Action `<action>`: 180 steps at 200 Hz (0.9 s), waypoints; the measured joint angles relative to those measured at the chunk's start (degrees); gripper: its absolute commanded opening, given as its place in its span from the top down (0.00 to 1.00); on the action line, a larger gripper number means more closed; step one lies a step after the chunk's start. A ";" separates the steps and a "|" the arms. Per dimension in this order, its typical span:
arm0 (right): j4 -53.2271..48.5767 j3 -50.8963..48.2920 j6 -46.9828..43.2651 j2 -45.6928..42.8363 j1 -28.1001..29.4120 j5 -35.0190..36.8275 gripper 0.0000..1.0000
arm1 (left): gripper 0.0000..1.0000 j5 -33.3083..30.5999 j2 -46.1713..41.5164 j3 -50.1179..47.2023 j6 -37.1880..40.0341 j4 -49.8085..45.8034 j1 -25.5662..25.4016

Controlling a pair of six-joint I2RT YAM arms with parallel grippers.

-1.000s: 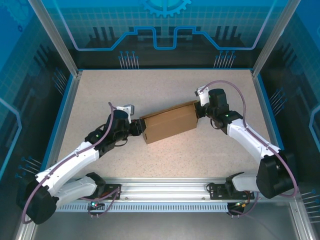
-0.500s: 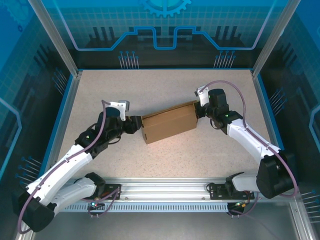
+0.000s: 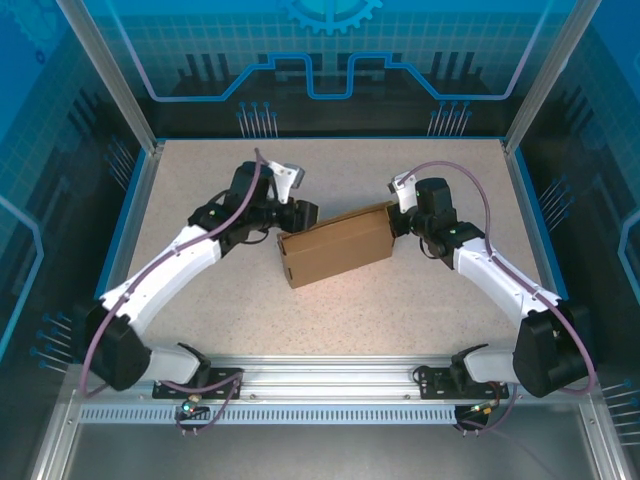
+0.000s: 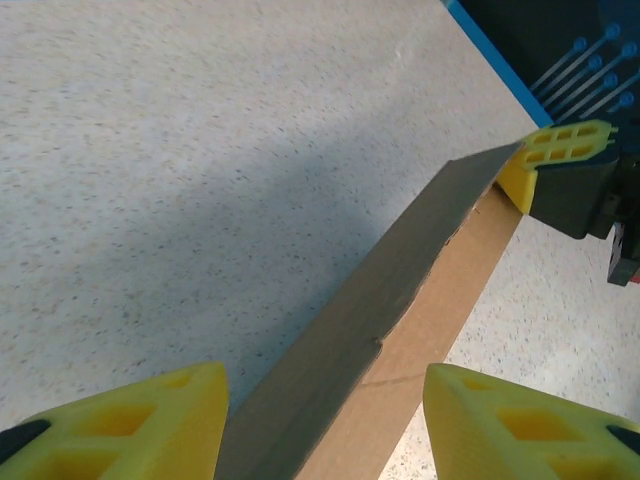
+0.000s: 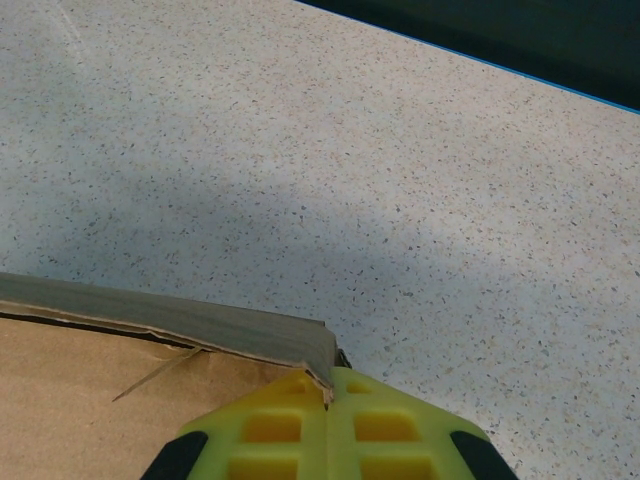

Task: Fold the paper box

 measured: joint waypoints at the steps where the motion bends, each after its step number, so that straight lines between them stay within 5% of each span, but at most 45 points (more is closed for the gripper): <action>1: 0.00 0.00 0.02 0.00 0.00 0.02 0.98 | 0.46 0.24 0.35 0.22 0.04 -0.04 0.00; 75: 0.00 0.00 0.00 0.00 0.00 0.00 0.98 | 0.53 7.45 5.57 2.19 3.34 -2.45 -1.64; 180: -0.07 0.00 0.02 0.00 0.11 0.04 0.91 | 0.57 6.56 5.60 -0.39 7.80 -0.63 -5.31</action>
